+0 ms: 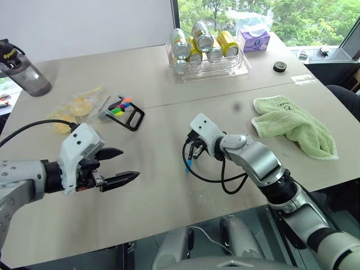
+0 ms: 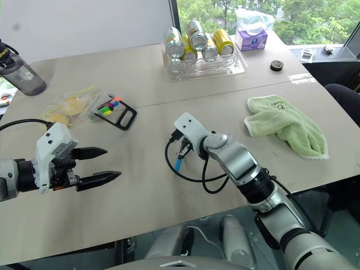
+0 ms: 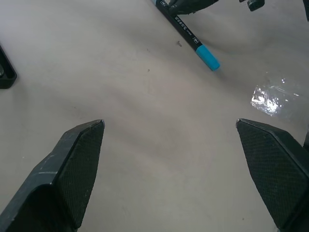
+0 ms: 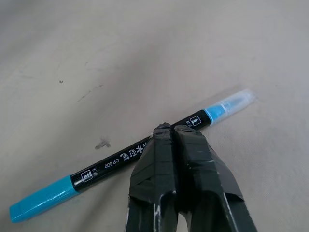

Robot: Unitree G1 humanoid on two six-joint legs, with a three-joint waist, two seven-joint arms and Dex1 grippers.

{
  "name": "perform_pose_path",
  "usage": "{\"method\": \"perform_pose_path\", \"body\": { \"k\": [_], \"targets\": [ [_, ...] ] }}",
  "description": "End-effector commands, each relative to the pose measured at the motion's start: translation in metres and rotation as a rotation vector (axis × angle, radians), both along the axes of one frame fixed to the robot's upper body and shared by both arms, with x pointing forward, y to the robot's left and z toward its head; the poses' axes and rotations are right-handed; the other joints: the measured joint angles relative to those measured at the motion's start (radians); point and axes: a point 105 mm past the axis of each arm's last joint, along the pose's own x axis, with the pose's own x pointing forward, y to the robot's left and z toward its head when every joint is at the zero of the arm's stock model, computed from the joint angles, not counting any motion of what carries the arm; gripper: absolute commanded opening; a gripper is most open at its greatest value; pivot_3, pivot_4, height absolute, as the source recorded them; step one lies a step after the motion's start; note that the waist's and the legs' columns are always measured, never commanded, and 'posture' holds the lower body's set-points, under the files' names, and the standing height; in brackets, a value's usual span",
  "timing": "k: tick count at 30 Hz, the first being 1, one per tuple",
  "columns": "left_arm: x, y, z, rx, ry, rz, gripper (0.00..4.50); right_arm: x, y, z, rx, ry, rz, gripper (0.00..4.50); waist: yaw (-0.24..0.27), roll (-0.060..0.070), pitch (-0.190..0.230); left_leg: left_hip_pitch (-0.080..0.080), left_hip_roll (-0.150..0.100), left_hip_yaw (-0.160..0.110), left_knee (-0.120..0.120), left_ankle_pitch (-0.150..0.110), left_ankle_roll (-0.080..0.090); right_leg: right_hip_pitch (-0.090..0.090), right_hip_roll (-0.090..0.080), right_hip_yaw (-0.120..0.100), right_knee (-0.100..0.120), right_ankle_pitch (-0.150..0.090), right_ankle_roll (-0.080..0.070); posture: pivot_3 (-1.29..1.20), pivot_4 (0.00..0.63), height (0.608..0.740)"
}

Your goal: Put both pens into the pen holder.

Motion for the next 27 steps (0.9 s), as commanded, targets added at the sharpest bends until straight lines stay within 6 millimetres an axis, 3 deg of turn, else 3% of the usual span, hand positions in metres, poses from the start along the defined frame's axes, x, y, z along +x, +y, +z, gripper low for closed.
{"method": "perform_pose_path", "body": {
  "k": [1, 3, 6, 10, 16, 27],
  "targets": [
    [0.002, -0.002, 0.006, 0.008, -0.032, -0.011, 4.50, 0.000, -0.005, -0.008, -0.040, 0.028, -0.021, 0.07, 0.000, 0.000, 0.000, 0.000, 0.000, 0.000, 0.000, 0.000, 0.000, 0.000, 0.000, 0.000, 0.000, 0.000, 0.000, 0.00, 0.150, 0.739],
    [0.004, -0.002, 0.007, 0.009, -0.033, -0.014, 4.50, -0.002, 0.000, -0.006, 0.006, 0.047, -0.012, 0.07, 0.000, 0.000, 0.000, 0.000, 0.000, 0.000, 0.000, 0.000, 0.000, 0.000, 0.000, 0.000, 0.000, 0.000, 0.000, 0.00, 0.150, 0.739],
    [0.006, -0.002, 0.008, 0.015, -0.035, -0.017, 4.50, 0.002, 0.002, -0.001, 0.039, 0.042, -0.049, 0.91, 0.000, 0.000, 0.000, 0.000, 0.000, 0.000, 0.000, 0.000, 0.000, 0.000, 0.000, 0.000, 0.000, 0.000, 0.000, 0.00, 0.150, 0.739],
    [0.007, -0.003, 0.008, 0.016, -0.037, -0.020, 4.50, 0.010, -0.002, 0.004, 0.053, 0.026, -0.094, 2.75, -0.001, 0.000, 0.000, 0.000, 0.000, 0.000, -0.001, 0.000, 0.000, 0.000, 0.000, 0.000, 0.000, 0.000, 0.000, 0.00, 0.150, 0.739],
    [0.009, -0.003, 0.008, 0.016, -0.046, -0.024, 4.50, 0.006, 0.008, 0.002, 0.055, 0.059, -0.064, 2.75, -0.001, 0.000, 0.000, 0.000, 0.000, 0.000, -0.001, 0.000, 0.000, 0.000, 0.000, 0.000, 0.000, 0.000, 0.000, 0.00, 0.150, 0.739],
    [0.010, -0.004, 0.006, 0.018, -0.045, -0.035, 4.50, 0.002, 0.022, -0.016, -0.109, 0.115, 0.041, 2.75, -0.004, 0.000, 0.000, 0.000, 0.000, 0.000, -0.001, 0.000, 0.000, 0.000, 0.000, 0.000, 0.000, 0.000, 0.000, 0.00, 0.150, 0.739]
  ]
}}
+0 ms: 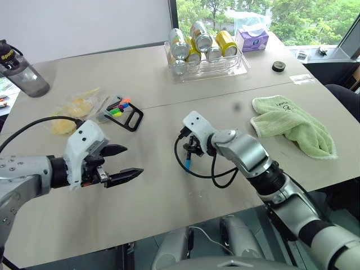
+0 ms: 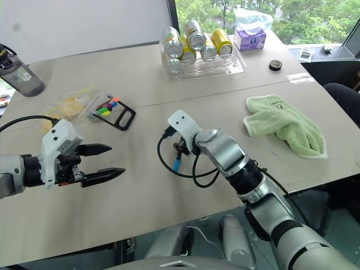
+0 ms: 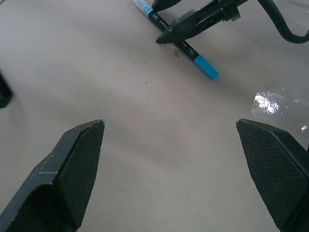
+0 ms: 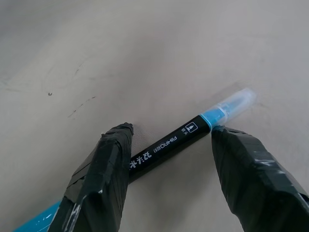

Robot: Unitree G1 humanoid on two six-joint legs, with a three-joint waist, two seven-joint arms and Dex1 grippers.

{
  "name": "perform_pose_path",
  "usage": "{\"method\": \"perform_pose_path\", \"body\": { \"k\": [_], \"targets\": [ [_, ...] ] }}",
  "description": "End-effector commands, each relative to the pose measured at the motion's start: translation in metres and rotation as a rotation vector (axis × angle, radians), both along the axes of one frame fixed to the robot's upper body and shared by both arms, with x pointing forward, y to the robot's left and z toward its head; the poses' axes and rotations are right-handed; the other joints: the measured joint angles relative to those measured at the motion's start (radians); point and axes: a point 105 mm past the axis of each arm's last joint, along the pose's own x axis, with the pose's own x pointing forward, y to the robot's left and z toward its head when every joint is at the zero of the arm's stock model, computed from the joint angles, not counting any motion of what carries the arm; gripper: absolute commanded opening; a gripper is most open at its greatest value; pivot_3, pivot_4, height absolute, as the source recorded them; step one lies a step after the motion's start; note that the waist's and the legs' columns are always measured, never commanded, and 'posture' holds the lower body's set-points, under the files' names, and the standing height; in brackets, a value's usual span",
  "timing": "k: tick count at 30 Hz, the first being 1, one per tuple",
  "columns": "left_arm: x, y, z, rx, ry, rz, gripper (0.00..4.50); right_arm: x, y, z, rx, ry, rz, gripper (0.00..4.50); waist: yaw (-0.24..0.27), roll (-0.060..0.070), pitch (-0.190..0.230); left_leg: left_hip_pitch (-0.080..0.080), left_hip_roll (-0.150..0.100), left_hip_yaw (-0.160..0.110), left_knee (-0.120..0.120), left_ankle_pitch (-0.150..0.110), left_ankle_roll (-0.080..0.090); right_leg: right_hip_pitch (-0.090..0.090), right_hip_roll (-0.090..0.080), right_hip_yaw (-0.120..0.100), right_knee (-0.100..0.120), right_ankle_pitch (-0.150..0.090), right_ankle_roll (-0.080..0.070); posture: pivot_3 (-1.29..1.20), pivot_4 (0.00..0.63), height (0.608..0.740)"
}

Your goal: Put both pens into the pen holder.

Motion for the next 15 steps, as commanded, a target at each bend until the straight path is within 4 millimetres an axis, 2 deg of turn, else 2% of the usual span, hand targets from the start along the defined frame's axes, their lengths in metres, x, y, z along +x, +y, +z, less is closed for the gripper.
{"method": "perform_pose_path", "body": {
  "k": [1, 11, 15],
  "targets": [
    [0.003, 0.001, 0.007, 0.021, -0.034, -0.004, 4.50, -0.005, 0.001, -0.015, -0.061, 0.045, 0.044, 2.75, -0.001, 0.000, 0.000, 0.000, 0.000, 0.000, 0.000, 0.000, 0.000, 0.000, 0.000, 0.000, 0.000, 0.000, 0.000, 0.00, 0.150, 0.739],
    [0.004, 0.003, 0.006, 0.021, -0.039, -0.002, 4.50, -0.029, -0.014, -0.018, -0.161, 0.006, 0.411, 2.75, 0.002, 0.000, 0.000, 0.000, 0.000, -0.001, -0.001, 0.000, 0.000, 0.002, 0.000, -0.001, -0.003, 0.000, 0.000, 0.00, 0.150, 0.739],
    [0.005, 0.003, 0.005, 0.018, -0.044, -0.003, 4.50, -0.023, -0.018, -0.015, -0.179, 0.002, 0.395, 2.75, 0.001, 0.000, 0.000, 0.001, 0.000, -0.002, -0.001, 0.000, 0.000, 0.003, 0.000, -0.002, -0.003, 0.000, 0.000, 0.00, 0.150, 0.739]
  ]
}}
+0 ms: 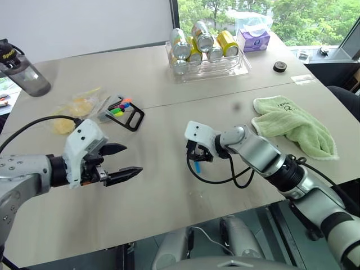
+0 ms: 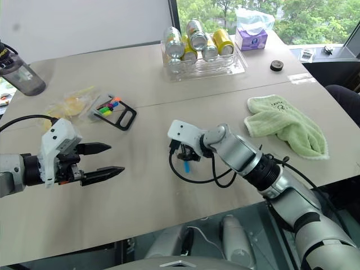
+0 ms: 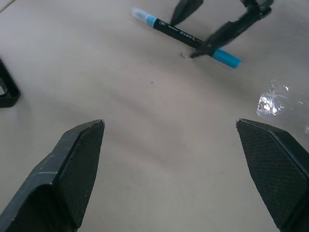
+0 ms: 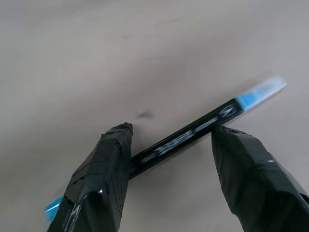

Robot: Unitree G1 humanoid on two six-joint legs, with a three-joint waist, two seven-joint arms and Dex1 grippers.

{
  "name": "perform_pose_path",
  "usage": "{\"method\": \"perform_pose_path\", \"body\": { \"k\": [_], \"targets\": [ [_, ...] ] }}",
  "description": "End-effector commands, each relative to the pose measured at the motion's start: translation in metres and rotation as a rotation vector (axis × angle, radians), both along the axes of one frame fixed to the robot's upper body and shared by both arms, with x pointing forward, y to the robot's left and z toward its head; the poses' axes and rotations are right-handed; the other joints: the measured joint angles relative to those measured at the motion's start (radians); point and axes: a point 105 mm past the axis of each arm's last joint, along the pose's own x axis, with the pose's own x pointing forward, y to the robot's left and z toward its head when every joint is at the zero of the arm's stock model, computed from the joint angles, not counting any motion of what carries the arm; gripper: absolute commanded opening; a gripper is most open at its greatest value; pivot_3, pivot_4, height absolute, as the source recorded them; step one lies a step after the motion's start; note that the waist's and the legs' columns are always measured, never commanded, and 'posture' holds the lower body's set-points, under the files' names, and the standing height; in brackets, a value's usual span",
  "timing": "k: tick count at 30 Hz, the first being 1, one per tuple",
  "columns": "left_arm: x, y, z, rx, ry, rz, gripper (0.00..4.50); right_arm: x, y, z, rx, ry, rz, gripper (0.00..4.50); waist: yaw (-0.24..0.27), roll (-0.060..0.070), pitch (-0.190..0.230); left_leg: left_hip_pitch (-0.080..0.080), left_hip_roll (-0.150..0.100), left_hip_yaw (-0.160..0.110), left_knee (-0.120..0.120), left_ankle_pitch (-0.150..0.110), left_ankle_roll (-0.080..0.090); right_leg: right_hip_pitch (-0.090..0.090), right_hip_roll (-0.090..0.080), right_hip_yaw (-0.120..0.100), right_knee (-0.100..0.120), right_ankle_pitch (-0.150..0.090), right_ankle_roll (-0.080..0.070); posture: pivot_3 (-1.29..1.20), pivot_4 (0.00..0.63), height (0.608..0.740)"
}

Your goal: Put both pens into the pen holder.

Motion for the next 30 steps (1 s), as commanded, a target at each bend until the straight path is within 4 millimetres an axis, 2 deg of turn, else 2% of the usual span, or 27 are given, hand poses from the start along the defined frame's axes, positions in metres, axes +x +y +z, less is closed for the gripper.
{"method": "perform_pose_path", "body": {
  "k": [1, 4, 8, 11, 12, 13, 15, 16, 21, 24, 27, 30],
  "targets": [
    [0.001, 0.000, 0.004, 0.019, -0.026, -0.009, 4.50, 0.003, -0.003, -0.011, -0.042, 0.054, -0.055, 2.75, 0.000, 0.000, 0.000, 0.000, 0.000, 0.000, 0.000, 0.000, 0.000, 0.000, 0.000, 0.000, 0.000, 0.000, 0.000, 0.00, 0.150, 0.739],
    [0.002, -0.001, 0.002, 0.016, -0.028, -0.007, 4.50, 0.011, -0.006, -0.015, -0.068, 0.084, -0.184, 2.75, 0.000, 0.000, 0.000, 0.000, 0.000, 0.000, 0.000, 0.000, 0.000, 0.000, 0.000, 0.000, 0.000, 0.000, 0.000, 0.00, 0.150, 0.739],
    [0.002, -0.003, 0.002, 0.003, -0.032, -0.015, 4.50, 0.007, -0.007, -0.020, -0.086, 0.124, -0.229, 2.75, 0.002, 0.000, 0.000, 0.001, 0.000, 0.000, 0.000, 0.000, 0.000, 0.001, 0.000, 0.000, 0.001, 0.000, 0.000, 0.00, 0.150, 0.739],
    [0.002, -0.005, 0.003, -0.005, -0.032, -0.027, 4.50, 0.007, -0.010, -0.022, -0.093, 0.129, -0.242, 1.99, 0.002, 0.000, 0.000, 0.001, 0.000, 0.000, 0.000, 0.000, 0.000, 0.001, 0.000, 0.000, 0.001, 0.000, 0.000, 0.00, 0.150, 0.739],
    [0.002, -0.005, 0.004, -0.011, -0.031, -0.035, 4.50, 0.008, -0.012, -0.022, -0.095, 0.127, -0.249, 1.46, 0.002, 0.000, 0.000, 0.001, 0.000, 0.000, 0.000, 0.000, 0.000, 0.001, 0.000, 0.000, 0.001, 0.000, 0.000, 0.00, 0.150, 0.739],
    [0.002, -0.006, 0.005, -0.015, -0.029, -0.043, 4.50, 0.008, -0.014, -0.022, -0.096, 0.124, -0.254, 1.18, 0.003, 0.000, 0.000, 0.001, 0.000, 0.000, 0.000, 0.000, 0.000, 0.001, 0.000, 0.000, 0.001, 0.000, 0.000, 0.00, 0.150, 0.739],
    [0.001, -0.007, 0.005, -0.021, -0.026, -0.056, 4.50, 0.009, -0.015, -0.022, -0.097, 0.122, -0.260, 0.12, 0.003, 0.000, 0.000, 0.001, 0.000, 0.000, 0.000, 0.000, 0.000, 0.001, 0.000, 0.000, 0.001, 0.000, 0.000, 0.00, 0.150, 0.739],
    [0.001, -0.007, 0.006, -0.022, -0.025, -0.059, 4.50, 0.008, -0.015, -0.023, -0.097, 0.122, -0.261, 0.02, 0.004, 0.000, 0.000, 0.001, 0.000, 0.000, 0.000, 0.000, 0.000, 0.001, 0.000, 0.000, 0.001, 0.000, 0.000, 0.00, 0.150, 0.739],
    [0.002, -0.007, 0.006, -0.023, -0.024, -0.066, 4.50, 0.009, -0.016, -0.022, -0.083, 0.115, -0.276, 0.02, 0.004, 0.000, 0.000, 0.001, 0.000, -0.001, 0.000, 0.000, 0.000, 0.001, 0.000, -0.001, 0.000, 0.000, 0.000, 0.00, 0.150, 0.739],
    [0.003, -0.008, 0.006, -0.024, -0.024, -0.067, 4.50, 0.018, -0.018, -0.013, -0.028, 0.092, -0.314, 0.02, 0.005, 0.000, 0.000, 0.001, 0.000, -0.001, 0.000, 0.000, 0.000, 0.001, 0.000, -0.001, 0.000, 0.000, 0.000, 0.00, 0.150, 0.739],
    [0.008, -0.009, 0.008, -0.054, -0.052, -0.060, 4.50, 0.028, -0.020, 0.007, 0.112, 0.065, -0.359, 0.02, 0.007, 0.000, 0.000, 0.001, 0.000, -0.001, 0.000, 0.000, 0.000, 0.002, -0.001, -0.001, 0.000, 0.000, 0.000, 0.00, 0.150, 0.739],
    [0.013, -0.016, 0.011, -0.158, -0.081, -0.069, 4.50, 0.026, -0.020, 0.035, 0.268, 0.058, -0.348, 0.02, 0.011, 0.001, 0.000, 0.000, -0.001, -0.002, 0.000, 0.000, 0.000, 0.001, -0.001, -0.002, 0.000, 0.000, 0.000, 0.00, 0.150, 0.739]
  ]
}}
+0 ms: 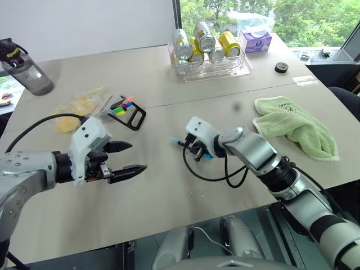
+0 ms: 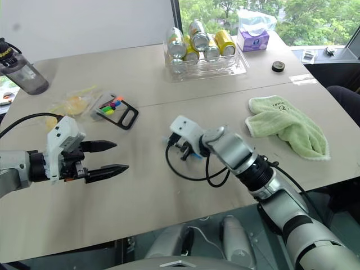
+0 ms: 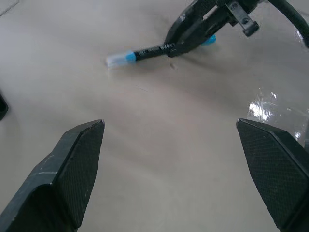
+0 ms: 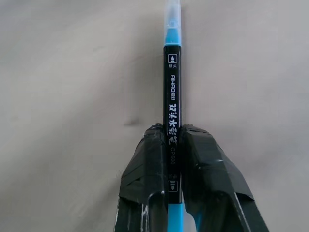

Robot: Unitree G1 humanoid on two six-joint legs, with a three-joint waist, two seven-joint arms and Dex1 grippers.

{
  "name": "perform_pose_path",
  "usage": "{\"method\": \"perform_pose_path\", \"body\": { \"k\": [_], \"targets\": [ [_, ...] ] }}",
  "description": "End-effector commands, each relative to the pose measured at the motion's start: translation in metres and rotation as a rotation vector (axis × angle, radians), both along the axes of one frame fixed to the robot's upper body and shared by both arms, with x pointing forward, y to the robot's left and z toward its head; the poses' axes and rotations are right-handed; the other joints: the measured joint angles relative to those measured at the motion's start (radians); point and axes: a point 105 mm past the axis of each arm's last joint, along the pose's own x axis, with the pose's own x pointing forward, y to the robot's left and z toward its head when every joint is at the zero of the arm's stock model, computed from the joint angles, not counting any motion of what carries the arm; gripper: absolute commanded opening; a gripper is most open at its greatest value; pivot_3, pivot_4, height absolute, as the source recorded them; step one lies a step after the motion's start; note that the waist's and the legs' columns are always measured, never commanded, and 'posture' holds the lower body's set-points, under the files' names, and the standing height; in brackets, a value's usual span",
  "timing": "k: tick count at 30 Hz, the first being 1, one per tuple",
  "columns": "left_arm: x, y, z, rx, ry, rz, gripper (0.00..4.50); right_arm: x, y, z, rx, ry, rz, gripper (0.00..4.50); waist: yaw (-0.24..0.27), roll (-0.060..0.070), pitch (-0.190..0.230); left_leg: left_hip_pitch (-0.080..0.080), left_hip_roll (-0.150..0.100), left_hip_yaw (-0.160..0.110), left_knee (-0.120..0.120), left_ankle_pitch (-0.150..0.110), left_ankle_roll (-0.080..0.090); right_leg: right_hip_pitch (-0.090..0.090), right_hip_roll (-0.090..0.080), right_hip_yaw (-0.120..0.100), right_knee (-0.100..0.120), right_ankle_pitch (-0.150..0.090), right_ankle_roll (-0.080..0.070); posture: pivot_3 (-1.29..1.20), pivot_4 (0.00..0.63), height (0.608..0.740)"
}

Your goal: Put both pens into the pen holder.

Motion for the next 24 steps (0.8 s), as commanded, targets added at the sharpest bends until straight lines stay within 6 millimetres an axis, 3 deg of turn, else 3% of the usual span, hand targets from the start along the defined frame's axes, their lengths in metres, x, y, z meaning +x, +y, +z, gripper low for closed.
{"method": "perform_pose_path", "body": {
  "k": [1, 5, 12, 21, 24],
  "targets": [
    [0.008, -0.011, 0.013, -0.154, -0.083, -0.017, 4.50, 0.003, -0.004, 0.041, 0.195, -0.070, -0.034, 0.02, -0.001, 0.000, 0.000, -0.001, 0.000, 0.000, 0.000, 0.000, 0.000, -0.001, 0.000, 0.000, -0.001, 0.000, 0.000, 0.00, 0.150, 0.739],
    [0.030, -0.025, 0.031, -0.492, -0.193, 0.033, 4.50, -0.009, 0.002, 0.078, 0.446, -0.175, 0.037, 0.02, -0.005, 0.000, 0.000, -0.003, 0.001, -0.002, 0.000, 0.000, 0.000, -0.002, 0.000, -0.002, -0.002, 0.000, 0.000, 0.00, 0.150, 0.739],
    [0.058, -0.060, 0.046, -1.012, -0.200, 0.108, 4.50, -0.028, 0.004, 0.093, 0.595, -0.243, 0.138, 0.02, -0.004, -0.001, -0.001, -0.004, 0.000, -0.003, 0.002, 0.000, 0.000, -0.001, -0.001, -0.003, -0.003, 0.000, 0.000, 0.00, 0.150, 0.739],
    [0.068, -0.081, 0.044, -1.119, -0.141, 0.132, 4.50, -0.044, 0.009, 0.096, 0.634, -0.257, 0.251, 0.02, -0.006, -0.002, -0.001, -0.003, 0.000, -0.002, 0.003, 0.000, 0.000, -0.001, 0.000, -0.002, 0.000, 0.000, 0.000, 0.00, 0.150, 0.739],
    [0.066, -0.083, 0.047, -1.126, -0.144, 0.120, 3.67, -0.046, 0.010, 0.096, 0.631, -0.253, 0.275, 0.00, -0.005, -0.002, -0.001, -0.003, 0.000, -0.002, 0.003, 0.000, 0.000, -0.001, 0.000, -0.002, 0.000, 0.000, 0.000, 0.00, 0.150, 0.739]
  ]
}}
